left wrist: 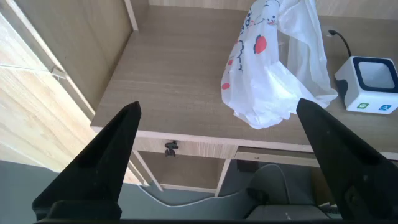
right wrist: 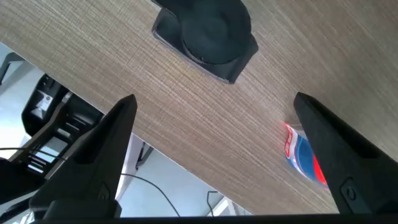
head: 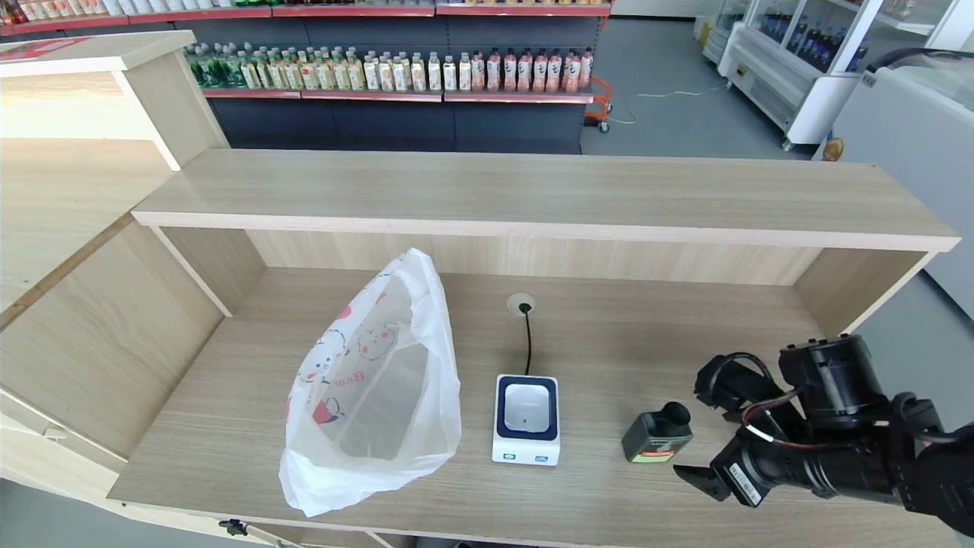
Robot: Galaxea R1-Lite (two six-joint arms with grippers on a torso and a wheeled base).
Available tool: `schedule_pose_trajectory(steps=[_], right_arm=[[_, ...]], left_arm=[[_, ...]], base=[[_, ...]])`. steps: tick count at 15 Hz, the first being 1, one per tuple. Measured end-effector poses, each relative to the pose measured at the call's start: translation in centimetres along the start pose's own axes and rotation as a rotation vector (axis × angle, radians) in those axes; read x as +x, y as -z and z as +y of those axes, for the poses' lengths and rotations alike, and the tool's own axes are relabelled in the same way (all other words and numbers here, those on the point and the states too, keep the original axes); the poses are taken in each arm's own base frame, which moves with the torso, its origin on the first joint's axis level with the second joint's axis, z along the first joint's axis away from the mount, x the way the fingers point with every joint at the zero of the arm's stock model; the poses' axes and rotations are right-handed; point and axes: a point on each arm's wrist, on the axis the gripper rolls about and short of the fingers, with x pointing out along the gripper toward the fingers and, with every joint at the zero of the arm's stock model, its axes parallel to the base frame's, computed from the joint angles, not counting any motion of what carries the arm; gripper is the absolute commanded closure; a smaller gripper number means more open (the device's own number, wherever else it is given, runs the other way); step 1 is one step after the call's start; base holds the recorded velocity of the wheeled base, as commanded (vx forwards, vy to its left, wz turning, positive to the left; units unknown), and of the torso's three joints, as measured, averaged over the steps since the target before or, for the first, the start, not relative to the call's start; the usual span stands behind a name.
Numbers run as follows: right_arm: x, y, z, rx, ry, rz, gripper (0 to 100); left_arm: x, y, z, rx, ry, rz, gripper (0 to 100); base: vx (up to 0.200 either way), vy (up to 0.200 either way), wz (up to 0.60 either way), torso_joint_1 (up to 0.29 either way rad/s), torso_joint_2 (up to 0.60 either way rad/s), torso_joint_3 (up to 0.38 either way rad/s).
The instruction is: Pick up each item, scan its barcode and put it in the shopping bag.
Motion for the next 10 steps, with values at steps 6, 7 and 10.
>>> schedule_pose_trajectory(steps=[6,7,10], right_arm=[[4.1,-0.9,0.9,-0.104,-0.044,-0.009,0],[4.7,-1.1,0.8,-0.110,-0.043,-0.018,0],[6.0,-1.5,0.9,-0.128,-0.053,-0.026,0]], left_arm=[[0.0,0.0,0.0,0.000,0.000,0.000,0],[0.0,0.0,0.0,0.000,0.000,0.000,0],[0.0,0.0,0.0,0.000,0.000,0.000,0]], base=[[0.000,0.000,0.00,0.000,0.00,0.000],[0.000,0.000,0.00,0.000,0.00,0.000],[0.000,0.000,0.00,0.000,0.00,0.000]])
